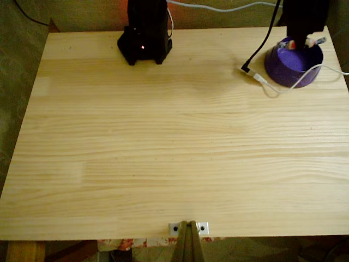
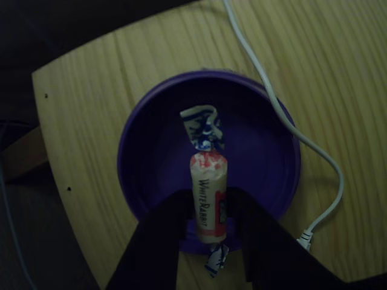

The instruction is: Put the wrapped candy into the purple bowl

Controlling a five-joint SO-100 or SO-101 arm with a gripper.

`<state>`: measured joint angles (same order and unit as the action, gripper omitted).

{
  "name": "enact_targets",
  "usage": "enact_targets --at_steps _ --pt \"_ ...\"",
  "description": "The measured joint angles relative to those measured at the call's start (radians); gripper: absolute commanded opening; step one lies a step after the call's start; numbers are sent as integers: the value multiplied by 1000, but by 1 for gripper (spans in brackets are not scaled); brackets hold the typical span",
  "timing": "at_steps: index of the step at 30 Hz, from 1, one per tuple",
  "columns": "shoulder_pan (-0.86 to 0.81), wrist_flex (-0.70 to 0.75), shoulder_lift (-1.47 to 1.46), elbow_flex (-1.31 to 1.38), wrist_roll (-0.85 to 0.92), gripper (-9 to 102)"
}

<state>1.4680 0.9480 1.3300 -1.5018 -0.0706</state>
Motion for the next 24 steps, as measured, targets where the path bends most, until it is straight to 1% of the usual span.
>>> enact_targets --at_steps 7,9,13,16,18,20,22,24 --pt "-2 0 -8 0 8 13" --pt "-2 0 -8 0 8 18" --pt "-3 0 -8 0 17 19" --pt "-2 -12 -8 3 28 16" --pt "-8 -15 -8 17 38 10" --pt "-28 -9 -8 44 48 2" --pt "-60 26 -8 77 61 -2" --pt "-100 75 -8 103 103 -2"
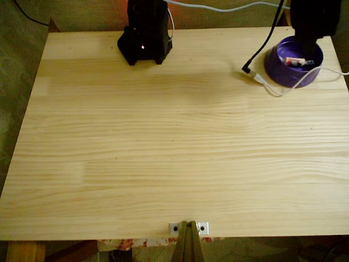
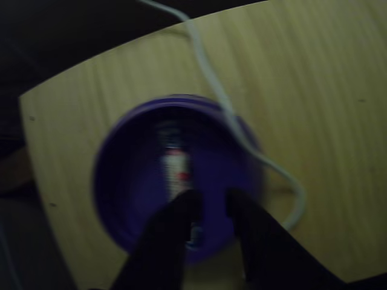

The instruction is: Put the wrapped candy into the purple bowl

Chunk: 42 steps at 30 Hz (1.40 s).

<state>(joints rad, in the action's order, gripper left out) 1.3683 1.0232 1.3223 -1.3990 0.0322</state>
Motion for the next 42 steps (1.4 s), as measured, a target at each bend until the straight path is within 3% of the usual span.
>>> enact_targets --at_steps 6,13,21,35,42 --pt "-158 60 83 -43 117 -3" --pt "-390 77 347 -238 -25 -3" --pt "-727 78 670 -529 -54 -3" --pt "-1302 -77 1080 -904 -94 -3" --pt "-1402 -109 1390 -1187 -81 -3"
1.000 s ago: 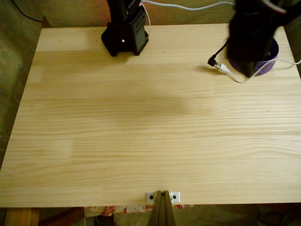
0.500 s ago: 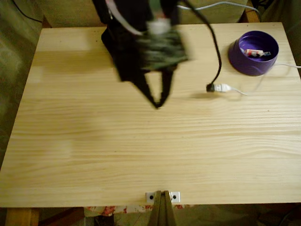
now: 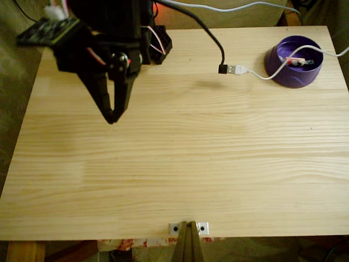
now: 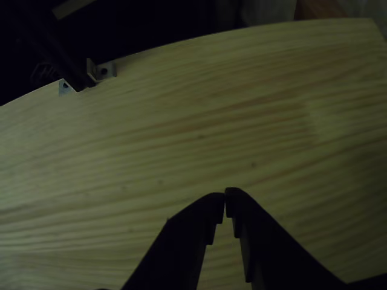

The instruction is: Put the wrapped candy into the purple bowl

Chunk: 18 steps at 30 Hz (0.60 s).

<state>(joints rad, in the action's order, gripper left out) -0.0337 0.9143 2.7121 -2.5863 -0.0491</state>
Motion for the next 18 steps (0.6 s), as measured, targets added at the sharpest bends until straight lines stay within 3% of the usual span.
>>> enact_targets --at_steps 18 --pt "-98 17 433 -394 35 -2"
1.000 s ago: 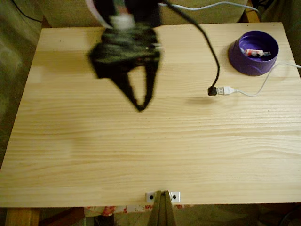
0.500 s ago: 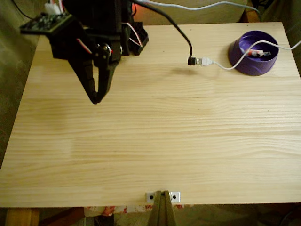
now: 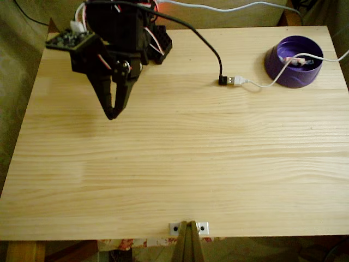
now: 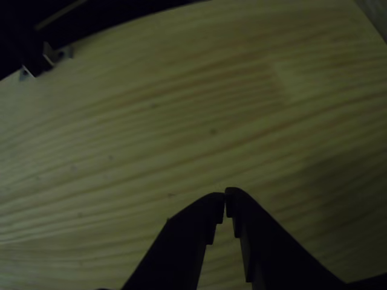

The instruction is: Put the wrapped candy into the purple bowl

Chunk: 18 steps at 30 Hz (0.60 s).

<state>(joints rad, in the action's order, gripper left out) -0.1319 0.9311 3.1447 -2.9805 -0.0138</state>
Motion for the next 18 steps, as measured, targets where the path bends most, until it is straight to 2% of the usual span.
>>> enact_targets --at_steps 18 --pt "29 -25 0 -52 -9 -2"
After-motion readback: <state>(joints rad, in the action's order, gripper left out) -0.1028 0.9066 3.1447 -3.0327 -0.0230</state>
